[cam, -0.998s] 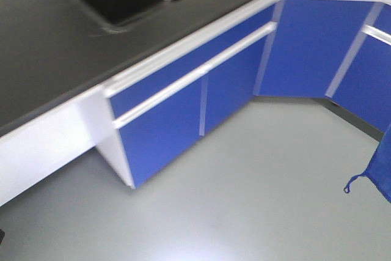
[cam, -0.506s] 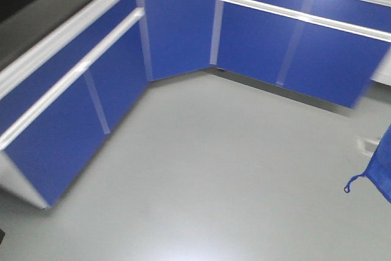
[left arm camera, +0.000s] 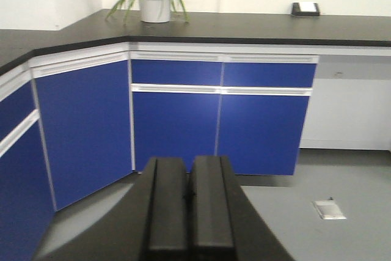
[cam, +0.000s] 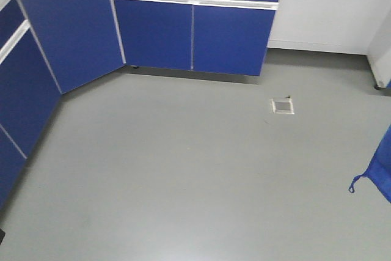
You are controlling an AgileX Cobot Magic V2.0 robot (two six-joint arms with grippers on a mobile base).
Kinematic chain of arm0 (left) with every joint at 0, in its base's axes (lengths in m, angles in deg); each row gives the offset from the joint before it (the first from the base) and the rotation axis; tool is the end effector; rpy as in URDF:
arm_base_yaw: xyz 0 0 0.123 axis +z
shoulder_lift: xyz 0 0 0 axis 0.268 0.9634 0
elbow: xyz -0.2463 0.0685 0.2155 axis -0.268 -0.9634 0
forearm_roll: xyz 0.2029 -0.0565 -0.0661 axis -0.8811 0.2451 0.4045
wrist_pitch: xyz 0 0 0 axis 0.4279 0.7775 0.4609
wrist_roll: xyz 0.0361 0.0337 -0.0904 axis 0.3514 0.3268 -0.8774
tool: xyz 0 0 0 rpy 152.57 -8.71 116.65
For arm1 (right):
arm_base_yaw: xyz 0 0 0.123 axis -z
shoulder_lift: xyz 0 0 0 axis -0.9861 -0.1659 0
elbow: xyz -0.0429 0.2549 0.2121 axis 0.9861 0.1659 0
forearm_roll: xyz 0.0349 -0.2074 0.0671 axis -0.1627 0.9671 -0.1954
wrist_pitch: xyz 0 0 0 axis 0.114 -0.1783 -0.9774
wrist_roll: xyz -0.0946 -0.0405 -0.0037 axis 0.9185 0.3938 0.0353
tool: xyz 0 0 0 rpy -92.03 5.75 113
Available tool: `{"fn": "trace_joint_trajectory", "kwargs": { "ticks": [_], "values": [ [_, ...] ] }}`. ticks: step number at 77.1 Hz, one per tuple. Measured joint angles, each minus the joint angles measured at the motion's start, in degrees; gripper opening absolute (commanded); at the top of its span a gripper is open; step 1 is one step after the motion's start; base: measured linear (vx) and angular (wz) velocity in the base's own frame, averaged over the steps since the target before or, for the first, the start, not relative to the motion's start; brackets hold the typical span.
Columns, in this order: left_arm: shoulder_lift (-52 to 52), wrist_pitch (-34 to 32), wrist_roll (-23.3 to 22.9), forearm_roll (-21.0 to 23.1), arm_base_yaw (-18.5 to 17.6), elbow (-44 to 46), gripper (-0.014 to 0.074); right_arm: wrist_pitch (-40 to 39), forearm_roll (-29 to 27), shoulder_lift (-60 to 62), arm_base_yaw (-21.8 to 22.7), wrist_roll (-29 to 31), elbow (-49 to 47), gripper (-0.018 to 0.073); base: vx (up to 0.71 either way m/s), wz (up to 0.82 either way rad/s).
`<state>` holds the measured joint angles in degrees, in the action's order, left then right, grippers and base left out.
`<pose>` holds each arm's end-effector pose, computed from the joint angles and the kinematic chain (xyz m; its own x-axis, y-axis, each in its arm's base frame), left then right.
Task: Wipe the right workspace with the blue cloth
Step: 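Drive the base away from the sink counter holding the cloth, then drive the base to the counter with the wall socket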
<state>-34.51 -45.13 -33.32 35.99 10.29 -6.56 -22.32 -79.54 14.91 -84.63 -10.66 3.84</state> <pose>-0.0132 -0.0005 0.1870 -0.0943 -0.0690 -0.9931 0.1002 0.9919 -0.0784 -0.0234 -0.0101 0.3129 -0.5320 -0.0204 -0.8465 0.0057 0.9996 -0.0277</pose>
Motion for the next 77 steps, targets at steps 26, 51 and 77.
{"fn": "trace_joint_trajectory", "kwargs": {
  "ticks": [26,51,77],
  "values": [
    [0.00,0.00,0.00,0.00,0.00,0.00,-0.0006,0.00,0.00,0.00,0.00,0.00,0.00,-0.0004,0.03,-0.23],
    [0.00,0.00,0.00,0.00,0.00,0.00,-0.0006,0.04,0.00,0.00,0.00,0.00,0.00,-0.0004,0.11,-0.36],
    [0.00,0.00,0.00,0.00,0.00,0.00,-0.0006,0.04,0.00,0.00,0.00,0.00,0.00,-0.0004,0.16,-0.43]
  ]
}}
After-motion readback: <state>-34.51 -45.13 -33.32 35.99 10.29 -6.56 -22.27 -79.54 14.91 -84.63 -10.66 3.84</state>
